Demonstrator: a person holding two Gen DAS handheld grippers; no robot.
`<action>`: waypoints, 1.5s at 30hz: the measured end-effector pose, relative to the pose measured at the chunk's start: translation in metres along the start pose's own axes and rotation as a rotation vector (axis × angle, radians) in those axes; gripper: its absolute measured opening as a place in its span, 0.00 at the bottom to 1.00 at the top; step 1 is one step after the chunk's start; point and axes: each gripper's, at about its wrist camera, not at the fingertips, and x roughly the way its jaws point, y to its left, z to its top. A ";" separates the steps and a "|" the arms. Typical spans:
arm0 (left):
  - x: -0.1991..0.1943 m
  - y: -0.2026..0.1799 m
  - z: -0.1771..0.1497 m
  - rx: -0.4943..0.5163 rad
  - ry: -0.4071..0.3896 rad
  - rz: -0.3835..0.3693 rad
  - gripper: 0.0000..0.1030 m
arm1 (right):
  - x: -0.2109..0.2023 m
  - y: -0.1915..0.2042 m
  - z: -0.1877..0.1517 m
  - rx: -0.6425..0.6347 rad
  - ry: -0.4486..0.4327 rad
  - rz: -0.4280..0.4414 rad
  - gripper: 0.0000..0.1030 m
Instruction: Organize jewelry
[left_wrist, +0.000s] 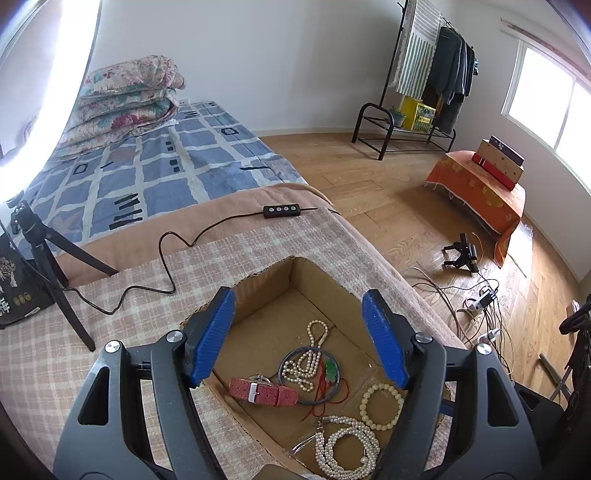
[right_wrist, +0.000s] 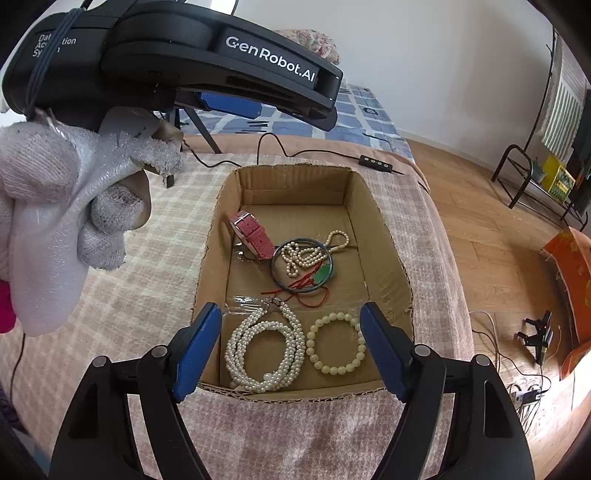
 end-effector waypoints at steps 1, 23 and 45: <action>-0.002 0.001 0.000 -0.001 -0.001 0.001 0.71 | -0.001 0.001 0.001 0.000 -0.003 -0.001 0.75; -0.118 0.035 -0.016 -0.020 -0.115 0.122 0.72 | -0.039 0.026 0.015 0.028 -0.061 -0.044 0.75; -0.279 0.045 -0.107 0.000 -0.255 0.173 0.85 | -0.125 0.074 -0.007 0.064 -0.210 -0.150 0.78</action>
